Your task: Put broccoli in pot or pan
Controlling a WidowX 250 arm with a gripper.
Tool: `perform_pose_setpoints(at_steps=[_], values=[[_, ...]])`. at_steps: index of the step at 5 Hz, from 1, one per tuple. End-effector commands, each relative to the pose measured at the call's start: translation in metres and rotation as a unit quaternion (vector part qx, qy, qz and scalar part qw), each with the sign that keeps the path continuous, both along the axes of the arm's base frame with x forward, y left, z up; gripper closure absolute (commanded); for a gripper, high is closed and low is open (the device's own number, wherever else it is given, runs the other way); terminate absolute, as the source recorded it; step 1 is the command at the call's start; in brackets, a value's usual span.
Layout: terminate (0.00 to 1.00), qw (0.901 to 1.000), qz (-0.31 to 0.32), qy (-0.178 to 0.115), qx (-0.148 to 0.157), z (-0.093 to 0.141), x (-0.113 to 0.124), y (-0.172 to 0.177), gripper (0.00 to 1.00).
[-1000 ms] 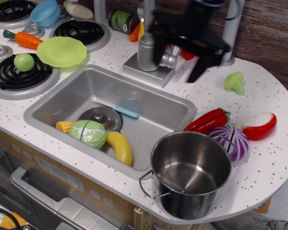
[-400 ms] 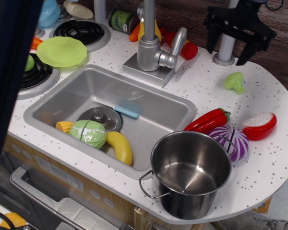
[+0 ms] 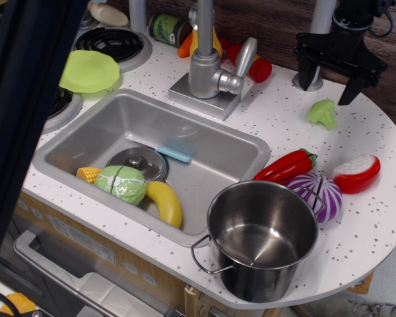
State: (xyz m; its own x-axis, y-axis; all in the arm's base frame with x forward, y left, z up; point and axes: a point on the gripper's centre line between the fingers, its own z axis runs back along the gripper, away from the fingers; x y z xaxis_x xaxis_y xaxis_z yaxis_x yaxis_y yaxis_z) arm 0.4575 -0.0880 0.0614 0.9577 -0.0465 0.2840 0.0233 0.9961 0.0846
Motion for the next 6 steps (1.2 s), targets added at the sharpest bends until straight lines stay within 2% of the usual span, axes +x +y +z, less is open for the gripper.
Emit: perform_pose_setpoints(at_steps=[1, 3, 4, 5, 6], values=[[0.0, 0.9985, -0.028, -0.045, -0.013, 0.005, 0.008, 0.002, 0.0], [0.0, 0.997, -0.042, -0.062, -0.02, -0.009, 0.012, 0.005, 0.0], [0.0, 0.9967, -0.049, -0.058, -0.029, -0.015, 0.016, 0.009, 0.0], [0.0, 0.9946, -0.068, -0.059, -0.053, -0.024, 0.022, 0.01, 0.0], [0.0, 0.9933, -0.072, -0.071, -0.056, -0.031, 0.026, 0.012, 0.0]])
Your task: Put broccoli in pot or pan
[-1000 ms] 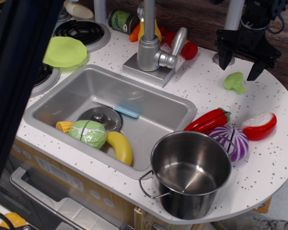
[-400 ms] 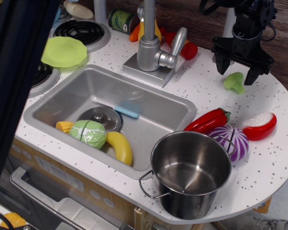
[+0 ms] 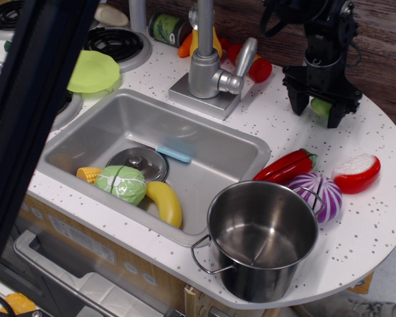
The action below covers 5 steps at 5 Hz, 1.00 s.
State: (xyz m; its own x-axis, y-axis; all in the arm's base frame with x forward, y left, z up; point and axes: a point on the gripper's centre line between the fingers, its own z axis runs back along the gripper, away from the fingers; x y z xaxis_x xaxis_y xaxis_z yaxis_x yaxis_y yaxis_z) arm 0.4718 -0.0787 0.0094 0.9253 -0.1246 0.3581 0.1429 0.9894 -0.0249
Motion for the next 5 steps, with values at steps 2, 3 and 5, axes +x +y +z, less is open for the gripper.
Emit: perform_pose_setpoints(at_steps=[2, 3, 5], values=[[0.0, 0.9993, -0.026, -0.024, -0.012, 0.0201, 0.0192, 0.0048, 0.0], [0.0, 0.9995, -0.02, -0.022, -0.007, 0.0206, 0.0194, 0.0041, 1.0], [0.0, 0.9994, 0.004, -0.023, 0.024, 0.0278, 0.0155, -0.0012, 1.0]])
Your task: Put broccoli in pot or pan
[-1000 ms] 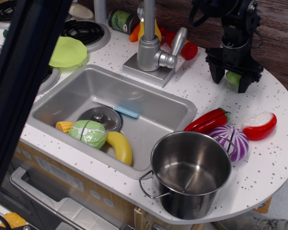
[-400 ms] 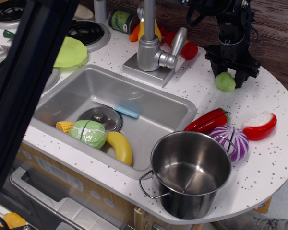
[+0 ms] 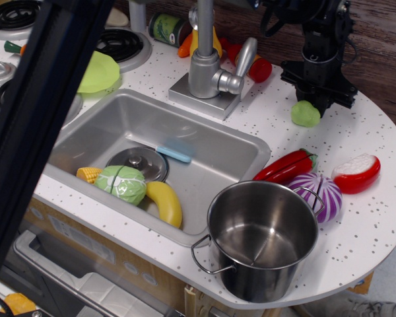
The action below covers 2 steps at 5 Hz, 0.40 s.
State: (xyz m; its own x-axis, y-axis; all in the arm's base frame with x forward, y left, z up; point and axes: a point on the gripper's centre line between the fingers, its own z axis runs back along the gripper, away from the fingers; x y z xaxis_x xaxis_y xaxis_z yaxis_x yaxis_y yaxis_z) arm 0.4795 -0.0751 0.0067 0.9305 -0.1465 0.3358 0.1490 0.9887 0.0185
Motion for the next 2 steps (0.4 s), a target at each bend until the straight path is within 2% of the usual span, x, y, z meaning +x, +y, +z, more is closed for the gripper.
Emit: perform_pose_setpoints(at_steps=[1, 2], values=[[0.0, 0.9997, 0.005, -0.022, 0.006, 0.035, 0.007, -0.005, 1.0], [0.0, 0.9997, 0.013, -0.004, 0.022, 0.049, 0.005, -0.005, 1.0]])
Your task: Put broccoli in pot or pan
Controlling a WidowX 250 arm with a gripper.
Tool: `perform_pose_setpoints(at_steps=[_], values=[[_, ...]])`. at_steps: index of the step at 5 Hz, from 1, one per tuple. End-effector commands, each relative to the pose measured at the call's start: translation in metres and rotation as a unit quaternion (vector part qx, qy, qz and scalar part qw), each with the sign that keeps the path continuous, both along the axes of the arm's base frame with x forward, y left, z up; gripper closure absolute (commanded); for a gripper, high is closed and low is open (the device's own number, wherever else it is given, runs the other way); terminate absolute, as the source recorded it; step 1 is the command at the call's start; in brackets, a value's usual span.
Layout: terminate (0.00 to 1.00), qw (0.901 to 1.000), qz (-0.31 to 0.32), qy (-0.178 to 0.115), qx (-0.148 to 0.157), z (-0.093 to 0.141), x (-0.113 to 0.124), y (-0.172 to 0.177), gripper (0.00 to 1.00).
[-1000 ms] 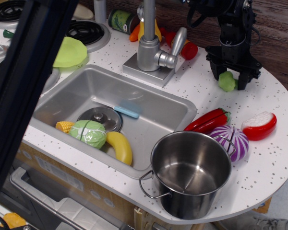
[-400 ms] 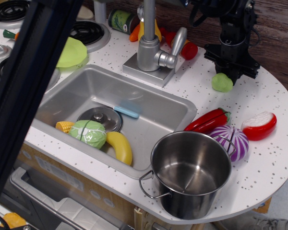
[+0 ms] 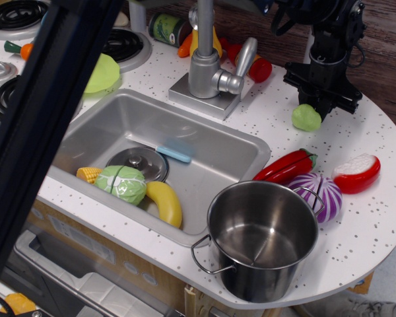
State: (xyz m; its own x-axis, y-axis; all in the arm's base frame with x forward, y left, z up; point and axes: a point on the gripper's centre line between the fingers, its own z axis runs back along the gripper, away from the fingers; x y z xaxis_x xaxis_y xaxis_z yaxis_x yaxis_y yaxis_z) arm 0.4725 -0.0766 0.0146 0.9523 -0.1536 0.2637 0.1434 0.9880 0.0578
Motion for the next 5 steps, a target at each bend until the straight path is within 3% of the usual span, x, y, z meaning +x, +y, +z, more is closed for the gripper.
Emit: perform_pose_setpoints(at_steps=[1, 4, 5], values=[[0.0, 0.9975, 0.045, -0.045, 0.03, 0.064, -0.005, -0.003, 1.0], [0.0, 0.981, 0.183, 0.012, 0.063, 0.13, -0.11, -0.001, 1.0], [1.0, 0.979, 0.193, 0.039, 0.054, 0.133, -0.149, 0.003, 1.0]])
